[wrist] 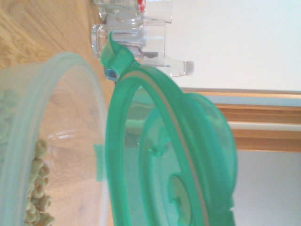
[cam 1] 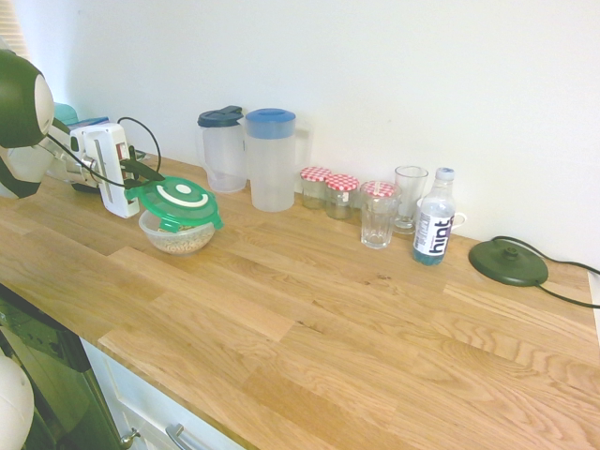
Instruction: Cover the lid of food container
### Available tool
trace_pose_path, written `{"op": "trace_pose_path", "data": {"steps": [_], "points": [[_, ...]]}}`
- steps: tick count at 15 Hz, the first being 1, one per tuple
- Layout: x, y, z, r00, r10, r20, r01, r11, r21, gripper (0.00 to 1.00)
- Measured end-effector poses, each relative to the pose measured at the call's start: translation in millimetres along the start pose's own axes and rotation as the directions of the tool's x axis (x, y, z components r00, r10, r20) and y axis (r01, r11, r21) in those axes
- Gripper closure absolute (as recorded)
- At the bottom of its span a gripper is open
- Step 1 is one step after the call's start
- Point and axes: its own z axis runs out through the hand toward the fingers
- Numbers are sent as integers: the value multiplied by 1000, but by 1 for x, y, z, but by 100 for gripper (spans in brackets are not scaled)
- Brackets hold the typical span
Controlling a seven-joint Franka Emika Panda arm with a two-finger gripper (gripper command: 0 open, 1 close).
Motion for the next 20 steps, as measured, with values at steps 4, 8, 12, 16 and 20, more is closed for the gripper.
{"op": "trace_pose_path", "data": {"steps": [4,8,12,16,20], "points": [[-13,8,-13,1000,-20,13,19,1000,22,0],[-17,24,-26,996,-54,71,49,996,69,0],[-10,57,-33,989,-78,129,62,990,126,0],[-17,78,-43,966,-149,210,101,970,222,0],[-1,102,-62,913,-264,311,130,911,392,0]]}}
